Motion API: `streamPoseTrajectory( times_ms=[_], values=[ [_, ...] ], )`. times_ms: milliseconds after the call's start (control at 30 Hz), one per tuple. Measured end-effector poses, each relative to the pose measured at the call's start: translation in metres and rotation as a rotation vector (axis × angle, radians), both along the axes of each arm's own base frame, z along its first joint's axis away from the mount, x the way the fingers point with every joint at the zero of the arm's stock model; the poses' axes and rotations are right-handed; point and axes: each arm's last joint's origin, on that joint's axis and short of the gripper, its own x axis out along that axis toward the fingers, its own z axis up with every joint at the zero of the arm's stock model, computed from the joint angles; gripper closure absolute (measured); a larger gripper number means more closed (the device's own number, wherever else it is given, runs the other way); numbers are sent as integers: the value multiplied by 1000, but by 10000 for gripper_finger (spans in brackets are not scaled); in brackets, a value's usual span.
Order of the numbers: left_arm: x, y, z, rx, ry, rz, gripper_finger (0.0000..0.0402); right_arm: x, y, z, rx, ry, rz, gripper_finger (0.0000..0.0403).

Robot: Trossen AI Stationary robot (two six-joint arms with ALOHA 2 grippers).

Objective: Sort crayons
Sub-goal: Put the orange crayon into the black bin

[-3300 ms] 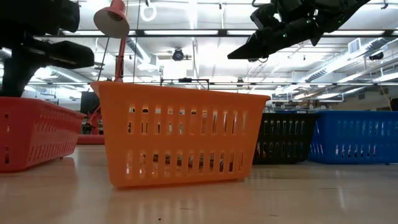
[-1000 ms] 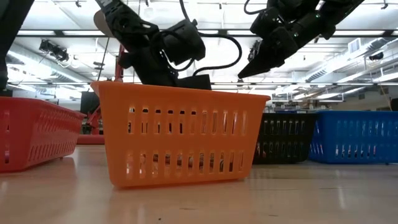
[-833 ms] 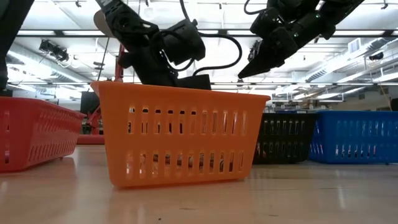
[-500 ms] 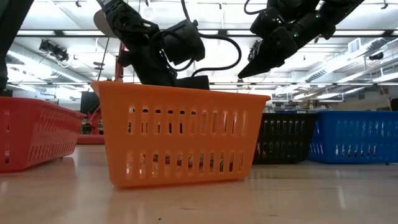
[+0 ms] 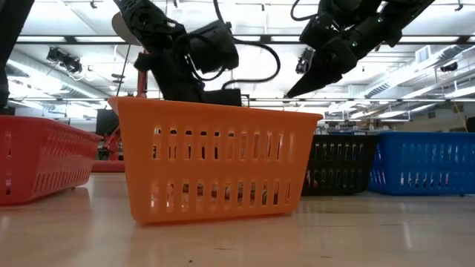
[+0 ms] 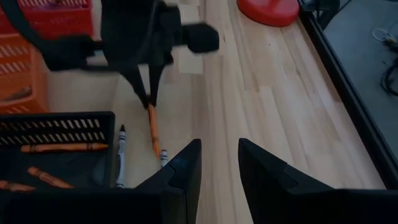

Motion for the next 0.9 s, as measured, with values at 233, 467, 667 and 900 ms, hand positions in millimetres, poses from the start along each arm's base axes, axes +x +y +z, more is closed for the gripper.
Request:
streamPoseTrajectory(
  times_ms=[233,467,667,900],
  values=[
    [-4,1,25,11,-73,32,373,-2,0,-2,-17,30,-12,292],
    [-2,0,43,87,-155,-27,372,-10,0,5,-54,32,-50,292],
    [7,-9,52,190,-250,-180,372,-28,1,21,-93,17,-124,292],
    [12,-24,56,151,-332,-276,372,-43,3,32,-101,-7,-173,292]
  ],
)
